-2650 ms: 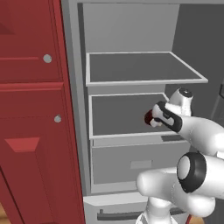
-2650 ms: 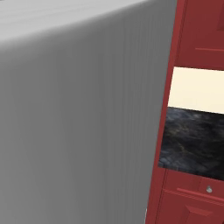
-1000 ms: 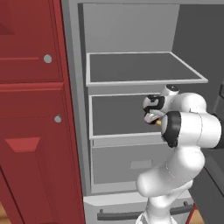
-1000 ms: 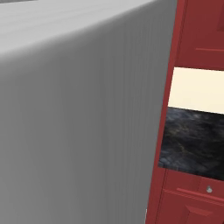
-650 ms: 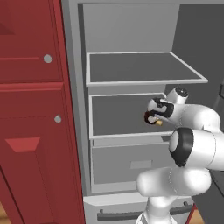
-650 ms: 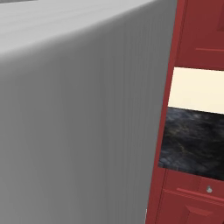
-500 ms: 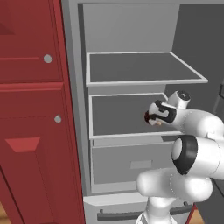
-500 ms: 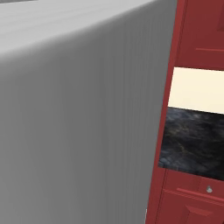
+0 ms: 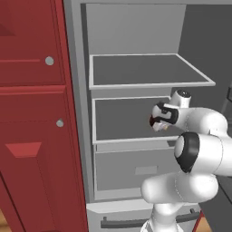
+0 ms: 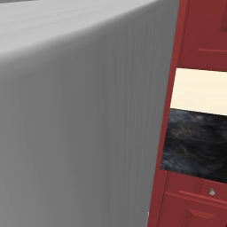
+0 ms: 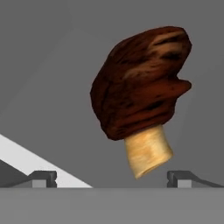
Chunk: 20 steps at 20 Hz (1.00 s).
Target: Gather the bell pepper and lemon wedge from the fridge and place them on a tray on the dining counter. Then gather the steak and chicken drumstick from the fridge and place them on the other tray.
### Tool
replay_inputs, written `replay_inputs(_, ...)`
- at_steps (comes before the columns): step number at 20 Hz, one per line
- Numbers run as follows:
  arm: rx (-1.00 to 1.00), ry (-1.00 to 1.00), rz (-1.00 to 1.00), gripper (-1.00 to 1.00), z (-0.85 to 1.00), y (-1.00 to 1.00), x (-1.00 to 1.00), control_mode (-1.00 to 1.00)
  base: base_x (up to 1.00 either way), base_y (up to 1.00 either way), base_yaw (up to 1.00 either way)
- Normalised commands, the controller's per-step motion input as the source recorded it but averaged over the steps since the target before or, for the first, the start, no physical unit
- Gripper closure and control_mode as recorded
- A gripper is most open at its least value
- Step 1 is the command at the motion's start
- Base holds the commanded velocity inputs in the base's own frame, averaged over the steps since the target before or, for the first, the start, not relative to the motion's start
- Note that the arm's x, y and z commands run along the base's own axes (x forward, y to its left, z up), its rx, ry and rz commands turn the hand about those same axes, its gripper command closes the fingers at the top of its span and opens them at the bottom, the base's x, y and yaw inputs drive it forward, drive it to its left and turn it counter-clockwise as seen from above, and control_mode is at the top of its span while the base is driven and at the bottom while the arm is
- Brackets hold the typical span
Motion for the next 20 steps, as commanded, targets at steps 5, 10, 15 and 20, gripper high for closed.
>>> replay_inputs(5,0.01,0.11,0.0,-1.0,0.02,-0.26,0.0,-1.0,0.0,0.0,0.0)
replay_inputs(10,0.0,0.01,0.0,-1.0,-0.02,-0.1,0.0,-1.0,0.0,0.0,0.0)
replay_inputs(15,0.0,0.0,0.04,-1.0,-0.08,0.0,0.01,-1.0,0.0,0.0,0.0)
replay_inputs(20,0.0,-0.05,0.08,-1.0,-0.03,0.0,0.15,-1.0,0.0,0.0,0.0)
